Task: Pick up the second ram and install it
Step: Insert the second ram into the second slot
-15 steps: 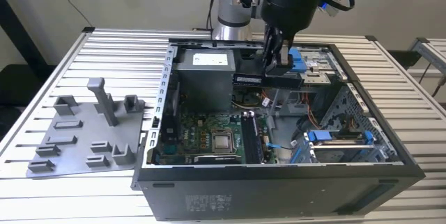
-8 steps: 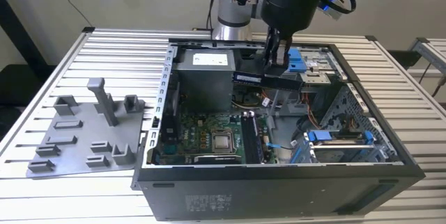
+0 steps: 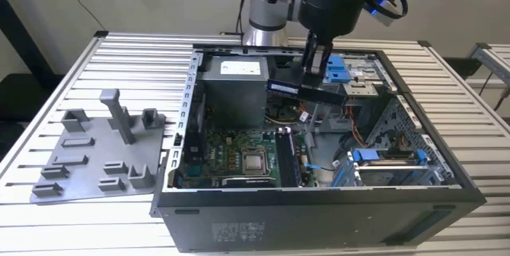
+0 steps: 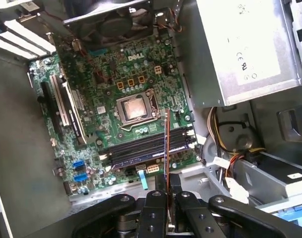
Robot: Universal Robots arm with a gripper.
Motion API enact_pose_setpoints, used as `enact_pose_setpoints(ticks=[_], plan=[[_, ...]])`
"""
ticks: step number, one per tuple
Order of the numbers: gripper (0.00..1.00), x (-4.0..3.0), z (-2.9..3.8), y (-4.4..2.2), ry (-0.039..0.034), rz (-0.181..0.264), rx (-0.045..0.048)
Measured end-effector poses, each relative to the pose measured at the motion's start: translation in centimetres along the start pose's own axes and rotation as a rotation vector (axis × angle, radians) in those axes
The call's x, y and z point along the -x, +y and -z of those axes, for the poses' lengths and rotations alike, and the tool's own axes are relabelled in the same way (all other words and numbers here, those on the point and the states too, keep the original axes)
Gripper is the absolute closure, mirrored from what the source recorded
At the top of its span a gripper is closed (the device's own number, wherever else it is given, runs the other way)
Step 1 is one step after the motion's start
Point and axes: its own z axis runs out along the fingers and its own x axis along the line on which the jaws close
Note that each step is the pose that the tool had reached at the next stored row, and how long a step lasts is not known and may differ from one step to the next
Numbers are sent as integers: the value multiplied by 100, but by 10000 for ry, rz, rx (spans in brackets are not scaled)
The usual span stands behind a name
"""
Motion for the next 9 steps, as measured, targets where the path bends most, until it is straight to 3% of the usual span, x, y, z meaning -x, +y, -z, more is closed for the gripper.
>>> enact_pose_setpoints(ticks=[9], plan=[[86, 0, -6, 0, -29, -1292, -2]])
